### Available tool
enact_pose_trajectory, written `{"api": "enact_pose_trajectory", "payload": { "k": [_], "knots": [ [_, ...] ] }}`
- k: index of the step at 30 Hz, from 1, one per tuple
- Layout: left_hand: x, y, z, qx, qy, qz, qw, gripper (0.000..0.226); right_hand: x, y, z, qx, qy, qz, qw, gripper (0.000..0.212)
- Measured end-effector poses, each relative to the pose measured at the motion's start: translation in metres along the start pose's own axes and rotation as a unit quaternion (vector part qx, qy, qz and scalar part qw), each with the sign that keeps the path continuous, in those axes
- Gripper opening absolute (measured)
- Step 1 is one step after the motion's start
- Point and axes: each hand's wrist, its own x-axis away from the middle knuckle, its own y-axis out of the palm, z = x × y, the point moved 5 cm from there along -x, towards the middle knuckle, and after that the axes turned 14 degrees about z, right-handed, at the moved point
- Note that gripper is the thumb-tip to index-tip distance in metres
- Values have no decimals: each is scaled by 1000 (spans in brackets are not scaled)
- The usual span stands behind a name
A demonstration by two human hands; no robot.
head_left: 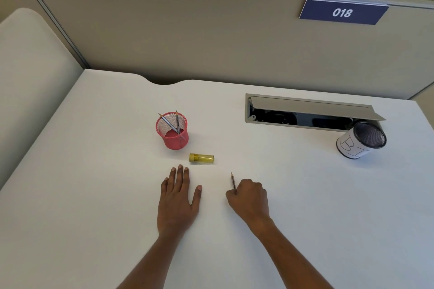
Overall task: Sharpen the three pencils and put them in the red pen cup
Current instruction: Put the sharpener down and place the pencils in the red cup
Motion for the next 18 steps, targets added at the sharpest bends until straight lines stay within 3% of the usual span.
{"api": "enact_pose_trajectory", "payload": {
  "k": [7, 18],
  "knots": [
    [-1, -1, 0, -2, 2, 3, 1000, 73, -43, -27, -79, -207, -73, 49, 974, 12],
    [0, -1, 1, -3, -2, 3, 1000, 71, -102, -51, -204, -305, -219, 123, 919, 12]
  ]
}}
